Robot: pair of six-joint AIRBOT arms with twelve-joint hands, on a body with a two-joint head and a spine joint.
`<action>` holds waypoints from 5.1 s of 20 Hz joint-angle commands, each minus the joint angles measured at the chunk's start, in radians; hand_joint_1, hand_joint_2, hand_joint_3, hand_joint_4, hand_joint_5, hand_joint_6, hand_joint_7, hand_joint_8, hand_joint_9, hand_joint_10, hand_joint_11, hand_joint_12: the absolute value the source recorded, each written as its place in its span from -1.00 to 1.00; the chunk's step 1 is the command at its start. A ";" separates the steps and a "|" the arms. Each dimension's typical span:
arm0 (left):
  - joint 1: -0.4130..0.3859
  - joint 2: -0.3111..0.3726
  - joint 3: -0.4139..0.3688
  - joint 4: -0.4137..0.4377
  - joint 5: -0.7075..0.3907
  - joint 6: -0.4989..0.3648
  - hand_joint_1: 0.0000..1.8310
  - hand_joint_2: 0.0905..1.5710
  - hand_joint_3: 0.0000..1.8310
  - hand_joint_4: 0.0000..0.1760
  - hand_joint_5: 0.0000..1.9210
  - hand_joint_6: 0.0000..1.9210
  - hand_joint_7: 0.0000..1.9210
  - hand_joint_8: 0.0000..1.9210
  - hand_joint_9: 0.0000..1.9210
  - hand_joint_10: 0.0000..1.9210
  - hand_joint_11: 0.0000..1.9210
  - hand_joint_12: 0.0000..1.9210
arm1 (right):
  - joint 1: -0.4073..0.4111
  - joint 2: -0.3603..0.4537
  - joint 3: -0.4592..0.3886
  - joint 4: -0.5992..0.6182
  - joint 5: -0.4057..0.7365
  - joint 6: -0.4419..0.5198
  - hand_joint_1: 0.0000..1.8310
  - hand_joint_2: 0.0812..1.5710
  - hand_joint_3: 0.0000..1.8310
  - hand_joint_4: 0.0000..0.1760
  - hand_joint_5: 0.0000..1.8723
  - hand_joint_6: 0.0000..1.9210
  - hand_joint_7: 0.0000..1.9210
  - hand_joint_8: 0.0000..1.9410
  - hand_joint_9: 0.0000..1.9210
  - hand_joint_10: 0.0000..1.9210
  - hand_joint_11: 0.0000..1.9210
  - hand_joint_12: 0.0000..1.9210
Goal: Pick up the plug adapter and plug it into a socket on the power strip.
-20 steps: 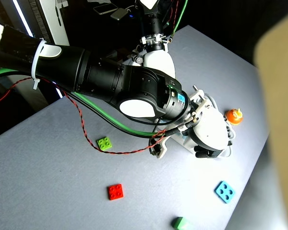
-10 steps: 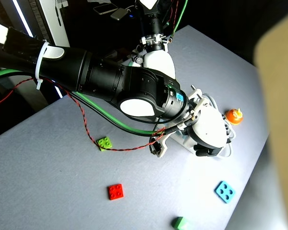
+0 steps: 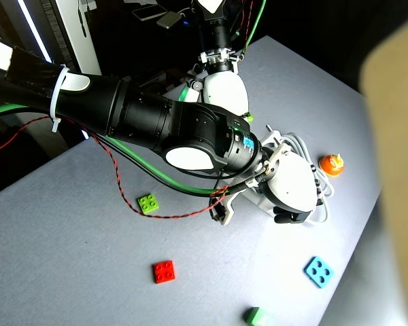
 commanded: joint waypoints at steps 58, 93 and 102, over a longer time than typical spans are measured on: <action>-0.004 0.033 0.022 -0.027 -0.037 -0.005 -1.00 0.45 -1.00 -1.00 -0.99 -1.00 -0.98 -0.99 -1.00 -1.00 -1.00 -1.00 | 0.037 0.124 -0.107 0.013 0.049 -0.028 -0.34 0.20 -1.00 -1.00 -0.53 -1.00 -0.52 -1.00 -0.54 -1.00 -0.93 0.06; -0.344 0.138 0.189 0.257 -0.269 0.156 -0.98 0.59 -1.00 -1.00 -0.54 -0.97 -0.56 -0.98 -0.59 -0.97 -0.91 -0.44 | 0.141 0.880 -0.948 0.014 0.120 -0.180 -0.50 0.34 -1.00 -1.00 -0.17 -0.95 -0.07 -0.93 -0.09 -0.84 -0.53 0.32; -0.377 0.166 0.173 0.356 -0.375 0.151 -0.39 0.66 -1.00 -1.00 -0.15 0.94 -0.03 0.85 -0.01 0.96 -0.16 0.99 | 0.118 0.928 -0.982 0.014 0.130 -0.143 -0.27 0.43 -1.00 -1.00 0.02 0.98 0.19 1.00 0.32 1.00 0.42 1.00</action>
